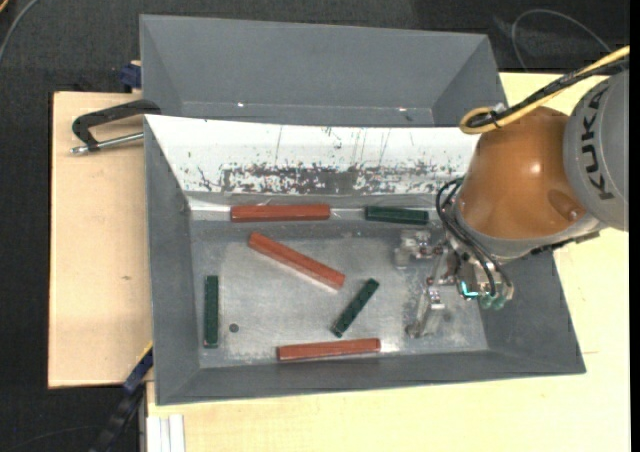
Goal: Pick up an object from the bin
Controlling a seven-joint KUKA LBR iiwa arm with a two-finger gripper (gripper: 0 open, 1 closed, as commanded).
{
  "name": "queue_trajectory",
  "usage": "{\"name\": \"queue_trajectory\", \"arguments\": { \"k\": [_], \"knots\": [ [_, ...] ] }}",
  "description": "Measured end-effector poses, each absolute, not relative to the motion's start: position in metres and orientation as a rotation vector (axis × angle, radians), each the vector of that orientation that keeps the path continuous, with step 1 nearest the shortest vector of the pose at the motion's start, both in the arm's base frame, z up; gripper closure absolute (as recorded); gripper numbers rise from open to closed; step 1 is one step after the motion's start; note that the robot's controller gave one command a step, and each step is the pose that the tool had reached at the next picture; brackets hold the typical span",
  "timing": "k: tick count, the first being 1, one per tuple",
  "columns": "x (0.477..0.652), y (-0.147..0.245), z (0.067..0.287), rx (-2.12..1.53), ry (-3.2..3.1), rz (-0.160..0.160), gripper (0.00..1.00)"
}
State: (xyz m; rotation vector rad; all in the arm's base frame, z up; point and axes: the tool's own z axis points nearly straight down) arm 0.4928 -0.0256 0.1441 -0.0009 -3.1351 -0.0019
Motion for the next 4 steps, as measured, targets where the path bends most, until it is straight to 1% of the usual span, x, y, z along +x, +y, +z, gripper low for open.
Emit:
{"name": "queue_trajectory", "arguments": {
  "k": [1, 2, 3, 4],
  "knots": [
    [0.506, 0.019, 0.067, 0.200, -3.130, -0.004, 0.00],
    [0.508, 0.017, 0.071, 0.195, -3.135, -0.002, 1.00],
    [0.512, -0.003, 0.192, 0.350, -3.136, 0.003, 1.00],
    [0.525, 0.020, 0.228, 0.868, -3.029, 0.001, 1.00]
  ]
}}
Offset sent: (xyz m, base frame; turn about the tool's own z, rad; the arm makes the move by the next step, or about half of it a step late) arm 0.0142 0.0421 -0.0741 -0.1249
